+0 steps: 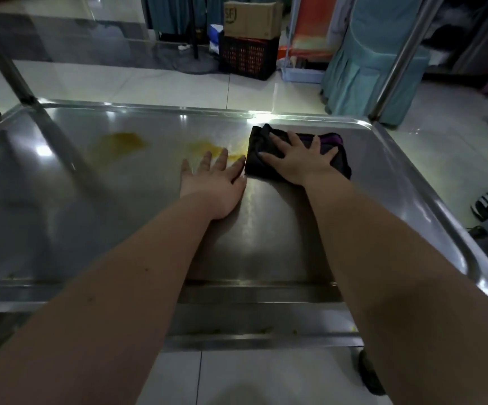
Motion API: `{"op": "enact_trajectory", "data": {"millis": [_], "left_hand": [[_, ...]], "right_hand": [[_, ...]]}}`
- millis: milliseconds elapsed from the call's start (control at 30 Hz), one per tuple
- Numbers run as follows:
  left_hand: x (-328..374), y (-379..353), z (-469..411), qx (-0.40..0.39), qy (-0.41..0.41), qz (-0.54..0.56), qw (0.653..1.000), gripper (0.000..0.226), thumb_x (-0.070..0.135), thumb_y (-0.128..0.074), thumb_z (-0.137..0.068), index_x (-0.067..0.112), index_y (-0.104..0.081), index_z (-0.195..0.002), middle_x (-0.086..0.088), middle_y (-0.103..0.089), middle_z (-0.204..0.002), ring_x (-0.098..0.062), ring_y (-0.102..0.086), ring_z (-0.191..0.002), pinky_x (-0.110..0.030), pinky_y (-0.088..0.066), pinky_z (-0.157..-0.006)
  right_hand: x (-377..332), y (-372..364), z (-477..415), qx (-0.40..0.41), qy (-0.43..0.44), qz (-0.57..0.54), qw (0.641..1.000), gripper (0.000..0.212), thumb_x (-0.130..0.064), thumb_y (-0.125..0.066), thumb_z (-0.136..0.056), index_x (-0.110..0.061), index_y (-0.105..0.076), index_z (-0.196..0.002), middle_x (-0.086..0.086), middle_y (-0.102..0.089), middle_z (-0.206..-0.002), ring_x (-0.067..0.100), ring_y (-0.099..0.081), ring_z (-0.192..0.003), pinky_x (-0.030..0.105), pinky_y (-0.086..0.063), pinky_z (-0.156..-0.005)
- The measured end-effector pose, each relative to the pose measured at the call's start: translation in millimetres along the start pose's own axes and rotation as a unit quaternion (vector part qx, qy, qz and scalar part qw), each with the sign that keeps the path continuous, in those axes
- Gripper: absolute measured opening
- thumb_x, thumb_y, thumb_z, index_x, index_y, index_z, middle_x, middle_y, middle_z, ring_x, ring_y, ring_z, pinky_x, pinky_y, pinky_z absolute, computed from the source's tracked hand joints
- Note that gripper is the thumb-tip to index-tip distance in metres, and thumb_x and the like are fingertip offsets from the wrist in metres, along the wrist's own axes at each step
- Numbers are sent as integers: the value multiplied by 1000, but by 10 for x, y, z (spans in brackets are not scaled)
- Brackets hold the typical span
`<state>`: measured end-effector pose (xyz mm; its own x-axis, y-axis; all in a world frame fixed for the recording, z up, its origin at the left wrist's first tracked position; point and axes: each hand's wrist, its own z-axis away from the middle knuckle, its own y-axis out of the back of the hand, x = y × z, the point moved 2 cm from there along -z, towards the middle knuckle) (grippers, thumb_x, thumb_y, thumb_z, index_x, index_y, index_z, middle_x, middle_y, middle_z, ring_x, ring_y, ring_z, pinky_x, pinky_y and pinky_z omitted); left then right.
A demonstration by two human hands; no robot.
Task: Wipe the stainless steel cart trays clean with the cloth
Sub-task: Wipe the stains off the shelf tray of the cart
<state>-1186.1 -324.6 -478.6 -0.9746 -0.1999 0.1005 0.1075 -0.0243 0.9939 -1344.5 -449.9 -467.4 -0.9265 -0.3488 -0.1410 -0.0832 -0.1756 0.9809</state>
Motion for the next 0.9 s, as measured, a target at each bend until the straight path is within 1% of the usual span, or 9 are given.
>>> {"op": "enact_trajectory", "data": {"millis": [133, 200, 300, 367, 467, 567, 667, 767, 900], "left_hand": [[25, 5, 56, -6, 5, 2, 1000, 54, 56, -12, -100, 48, 0, -152, 8, 6, -165, -24, 6, -151, -64, 2, -115], [38, 4, 78, -3, 7, 1, 1000, 54, 56, -11, -100, 48, 1, -152, 7, 6, -165, -24, 6, -151, -64, 3, -114], [40, -9, 81, 1, 10, -2, 1000, 55, 57, -10, -99, 48, 1, -152, 7, 6, -165, -25, 5, -151, -65, 2, -114], [34, -11, 75, 4, 8, -1, 1000, 55, 57, -9, -99, 48, 1, -152, 7, 6, -165, -25, 5, -151, -65, 1, -114], [22, -11, 74, 7, 4, -3, 1000, 54, 56, -8, -99, 47, 2, -152, 7, 6, -165, -25, 5, -151, -64, 0, -115], [29, -21, 85, 11, 2, -10, 1000, 54, 54, -7, -100, 47, 4, -152, 8, 7, -165, -26, 5, -151, -64, -1, -115], [23, -25, 73, 15, 3, -11, 1000, 54, 55, -7, -99, 48, 3, -152, 9, 7, -165, -25, 5, -151, -64, -1, -115], [9, -38, 46, 20, 6, -7, 1000, 54, 56, -8, -99, 48, 2, -152, 9, 6, -165, -25, 5, -151, -64, -1, -115], [-6, -26, 37, 11, 5, 7, 1000, 54, 58, -10, -99, 51, 2, -151, 10, 7, -164, -22, 7, -151, -62, 1, -115]], "right_hand": [[150, -55, 639, -30, 36, 14, 999, 71, -89, -15, -78, -65, 3, -142, -17, 6, -163, 39, 11, -148, 73, 9, -108], [223, -124, 1142, -31, 65, 19, 997, 72, -92, -7, -71, -70, 10, -138, -20, 10, -161, 38, 13, -148, 71, 9, -110], [268, -247, 1849, -38, 120, 15, 992, 75, -98, 6, -61, -74, 20, -130, -27, 23, -155, 35, 21, -146, 67, 15, -109], [295, -278, 1961, -34, 118, 22, 992, 74, -98, 8, -59, -74, 23, -129, -28, 25, -154, 34, 23, -146, 67, 17, -109], [268, -211, 1533, -14, 75, 26, 997, 71, -97, 3, -64, -75, 20, -129, -26, 16, -158, 35, 17, -147, 70, 16, -107], [239, -84, 752, -7, 24, 21, 999, 69, -90, -12, -76, -69, 8, -139, -21, 9, -161, 38, 12, -148, 73, 12, -105], [136, 22, 166, 0, -1, 5, 1000, 67, -84, -20, -83, -64, 1, -143, -16, 4, -163, 42, 11, -147, 76, 12, -104], [26, 37, -106, 12, -17, -2, 1000, 71, -85, -22, -83, -60, -5, -147, -13, 0, -164, 44, 8, -147, 75, 9, -105], [159, 27, -78, 9, 1, 0, 1000, 73, -84, -25, -82, -58, -8, -148, -15, -2, -163, 40, 5, -148, 72, 6, -108]]}}
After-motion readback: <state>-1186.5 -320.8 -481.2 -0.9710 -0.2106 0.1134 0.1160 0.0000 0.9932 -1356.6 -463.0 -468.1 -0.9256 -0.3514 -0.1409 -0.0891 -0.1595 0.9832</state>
